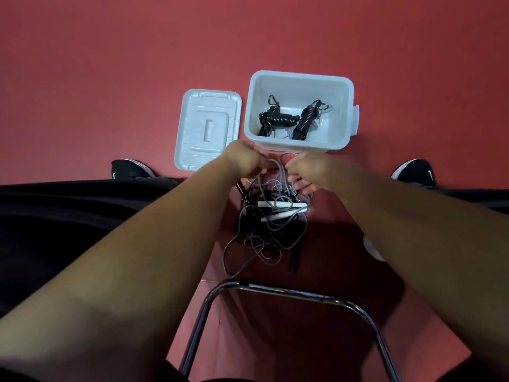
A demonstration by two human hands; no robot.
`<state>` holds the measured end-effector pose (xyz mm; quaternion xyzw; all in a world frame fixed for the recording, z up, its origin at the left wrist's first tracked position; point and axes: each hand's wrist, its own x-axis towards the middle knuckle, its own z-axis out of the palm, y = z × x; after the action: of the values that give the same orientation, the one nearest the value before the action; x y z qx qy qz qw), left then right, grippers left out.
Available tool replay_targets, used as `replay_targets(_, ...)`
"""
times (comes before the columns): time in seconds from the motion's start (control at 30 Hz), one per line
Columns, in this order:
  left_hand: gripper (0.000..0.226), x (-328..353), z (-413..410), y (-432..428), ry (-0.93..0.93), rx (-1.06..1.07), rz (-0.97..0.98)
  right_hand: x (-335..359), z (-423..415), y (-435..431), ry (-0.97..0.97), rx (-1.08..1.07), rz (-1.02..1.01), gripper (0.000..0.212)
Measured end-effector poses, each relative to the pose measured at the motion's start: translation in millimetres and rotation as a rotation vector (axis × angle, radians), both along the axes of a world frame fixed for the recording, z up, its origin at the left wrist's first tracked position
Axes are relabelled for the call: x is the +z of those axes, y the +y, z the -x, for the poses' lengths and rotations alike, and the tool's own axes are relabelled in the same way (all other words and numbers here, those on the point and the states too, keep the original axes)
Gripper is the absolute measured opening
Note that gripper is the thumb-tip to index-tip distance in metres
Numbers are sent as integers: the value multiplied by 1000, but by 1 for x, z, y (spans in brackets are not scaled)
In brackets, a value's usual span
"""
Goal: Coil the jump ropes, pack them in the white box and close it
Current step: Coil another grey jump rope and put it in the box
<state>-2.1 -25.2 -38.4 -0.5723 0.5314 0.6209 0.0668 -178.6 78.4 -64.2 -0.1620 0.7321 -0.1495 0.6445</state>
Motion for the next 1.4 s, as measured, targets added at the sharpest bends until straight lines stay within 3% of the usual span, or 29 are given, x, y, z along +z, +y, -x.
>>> replay_targets(0.13, 28, 56, 13, -4, 100, -4, 49, 40, -5, -2, 129, 110, 117, 48)
replay_targets(0.53, 28, 218, 25, -18, 280, -46, 277, 175, -3, -3, 203, 230, 474, 19)
replay_targets(0.87, 25, 331, 14, -8, 499, 82, 393, 287, -2, 5, 226, 69, 735, 15)
replay_targets(1.13, 24, 365, 7, 0, 639, 158, 414, 355, -2, 15, 223, -201, 885, 19)
replay_targets(1.4, 19, 342, 8, 3, 697, 188, 314, 327, -9, 13, 183, -205, 840, 22)
